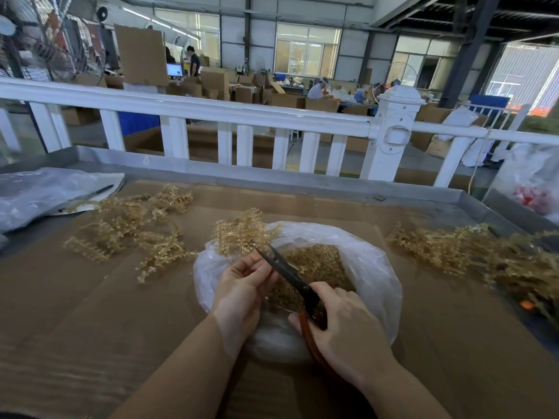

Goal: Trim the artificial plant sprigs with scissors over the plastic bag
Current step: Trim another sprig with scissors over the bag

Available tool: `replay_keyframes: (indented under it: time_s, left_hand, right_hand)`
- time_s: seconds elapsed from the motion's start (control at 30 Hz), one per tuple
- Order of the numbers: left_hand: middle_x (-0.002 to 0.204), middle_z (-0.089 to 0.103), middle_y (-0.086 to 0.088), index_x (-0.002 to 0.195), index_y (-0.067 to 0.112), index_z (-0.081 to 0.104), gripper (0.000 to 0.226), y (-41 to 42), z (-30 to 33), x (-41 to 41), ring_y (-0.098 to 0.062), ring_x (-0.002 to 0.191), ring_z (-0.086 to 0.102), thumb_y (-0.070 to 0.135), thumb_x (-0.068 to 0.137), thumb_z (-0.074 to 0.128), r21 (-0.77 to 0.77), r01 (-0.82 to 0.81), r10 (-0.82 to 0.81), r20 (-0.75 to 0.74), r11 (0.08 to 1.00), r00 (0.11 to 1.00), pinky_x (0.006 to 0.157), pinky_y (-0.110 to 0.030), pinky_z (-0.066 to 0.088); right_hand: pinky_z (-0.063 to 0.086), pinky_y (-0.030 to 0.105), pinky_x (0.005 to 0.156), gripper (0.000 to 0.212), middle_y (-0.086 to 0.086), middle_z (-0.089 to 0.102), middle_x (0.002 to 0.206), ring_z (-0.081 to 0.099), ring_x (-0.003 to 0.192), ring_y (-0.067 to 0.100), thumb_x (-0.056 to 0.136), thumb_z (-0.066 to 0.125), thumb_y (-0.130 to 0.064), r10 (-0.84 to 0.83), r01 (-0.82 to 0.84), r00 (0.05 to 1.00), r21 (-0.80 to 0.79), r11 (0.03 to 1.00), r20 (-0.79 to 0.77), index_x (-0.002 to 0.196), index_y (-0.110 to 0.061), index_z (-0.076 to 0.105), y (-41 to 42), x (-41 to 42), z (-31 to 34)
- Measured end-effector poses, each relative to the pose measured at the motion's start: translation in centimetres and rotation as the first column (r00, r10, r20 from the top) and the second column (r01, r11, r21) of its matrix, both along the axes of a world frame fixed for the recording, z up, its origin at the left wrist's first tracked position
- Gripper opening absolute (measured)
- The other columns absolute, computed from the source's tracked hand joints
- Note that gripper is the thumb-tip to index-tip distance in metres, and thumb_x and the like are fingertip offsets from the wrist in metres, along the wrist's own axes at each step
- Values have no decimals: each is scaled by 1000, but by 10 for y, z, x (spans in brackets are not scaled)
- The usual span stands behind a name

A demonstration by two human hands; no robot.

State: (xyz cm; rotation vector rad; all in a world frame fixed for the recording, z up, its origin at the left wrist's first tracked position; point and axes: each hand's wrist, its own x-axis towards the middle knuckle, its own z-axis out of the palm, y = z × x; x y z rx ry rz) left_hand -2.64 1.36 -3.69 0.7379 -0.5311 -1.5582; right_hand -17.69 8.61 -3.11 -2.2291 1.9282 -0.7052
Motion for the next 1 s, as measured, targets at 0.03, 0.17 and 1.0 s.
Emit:
replay_keyframes:
  time_s: [0.03,0.17,1.0]
  left_hand:
    - [70,71,-5,86,5,60,19,0,0,0,-11,62,70,-12,88,51,2,-6,6,0,1000,1000,54,-17,54]
    - [70,68,-5,86,6,58,19,-2,0,-1,-10,62,69,-11,89,50,4,-19,19,-10,1000,1000,56,-17,55]
    - [67,68,-3,80,8,57,21,-7,-6,1,-8,59,67,-10,88,51,-25,68,-66,95,997,993,56,-17,55]
  right_hand:
    - [42,20,87,54,-15,55,108,46,105,6,83,44,-69,-1,1,1000,-3,1000,-7,127,-39,42,0,0,0]
    - [42,21,86,52,-15,55,107,47,104,7,83,44,-69,-3,2,1000,-24,1000,-13,126,-40,42,-1,0,0]
    - [34,20,64,41,-11,51,79,53,79,9,87,41,-68,54,-63,991,-75,995,-122,101,-31,48,-14,0,4]
